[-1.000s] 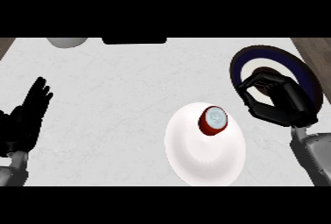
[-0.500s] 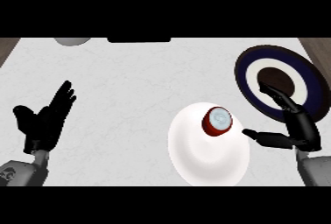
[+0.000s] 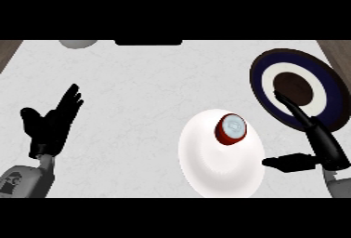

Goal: Pick the can from the plate and place it in the plate

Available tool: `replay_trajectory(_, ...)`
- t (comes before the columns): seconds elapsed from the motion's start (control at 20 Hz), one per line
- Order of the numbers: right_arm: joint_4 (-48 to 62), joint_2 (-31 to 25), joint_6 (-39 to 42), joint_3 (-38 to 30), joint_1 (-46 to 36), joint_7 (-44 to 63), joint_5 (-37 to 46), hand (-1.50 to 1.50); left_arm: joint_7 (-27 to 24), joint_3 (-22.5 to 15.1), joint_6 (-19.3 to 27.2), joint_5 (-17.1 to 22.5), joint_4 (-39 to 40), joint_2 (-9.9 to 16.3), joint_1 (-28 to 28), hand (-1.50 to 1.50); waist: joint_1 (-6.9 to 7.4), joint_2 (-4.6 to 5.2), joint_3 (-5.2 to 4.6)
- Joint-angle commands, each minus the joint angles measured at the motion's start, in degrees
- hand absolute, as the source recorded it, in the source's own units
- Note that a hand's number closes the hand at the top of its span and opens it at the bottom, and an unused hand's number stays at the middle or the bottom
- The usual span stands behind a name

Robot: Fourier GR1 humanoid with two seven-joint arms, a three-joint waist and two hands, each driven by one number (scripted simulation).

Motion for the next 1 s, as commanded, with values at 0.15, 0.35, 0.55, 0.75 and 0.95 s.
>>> replay_trajectory(0.15, -7.67, -1.06, 4.64, 4.04, -2.09, 16.38, 6.06, -1.5, 1.94, 0.64, -0.46, -2.15, -1.22, -1.43, -0.16, 0.0, 0.36, -0.05, -0.01)
replay_trajectory(0.35, -3.87, -2.18, 8.94, 3.1, -5.56, 18.07, 8.54, -1.5, -0.07, 2.42, -3.33, -2.04, -0.23, -1.39, 1.07, 0.0, 0.61, 0.05, 0.02)
replay_trajectory(0.55, -7.1, -3.12, 9.57, 5.94, -4.99, 23.48, 15.03, -1.5, 1.92, 2.1, -0.67, -4.02, 1.62, -4.13, -2.68, 0.0, 0.26, 0.04, 0.01)
replay_trajectory(0.75, -9.6, 1.0, 11.59, 8.48, -5.97, 31.95, 19.49, -1.5, 1.98, 3.64, -3.27, -4.42, -0.19, -3.14, -0.15, 0.0, 0.42, -0.01, 0.02)
replay_trajectory(0.95, -5.58, 2.12, 14.74, 10.05, -8.5, 32.03, 22.87, -1.5, -2.12, 4.05, -4.95, -5.99, 5.32, -4.85, -1.2, 0.0, 0.35, 0.11, 0.0)
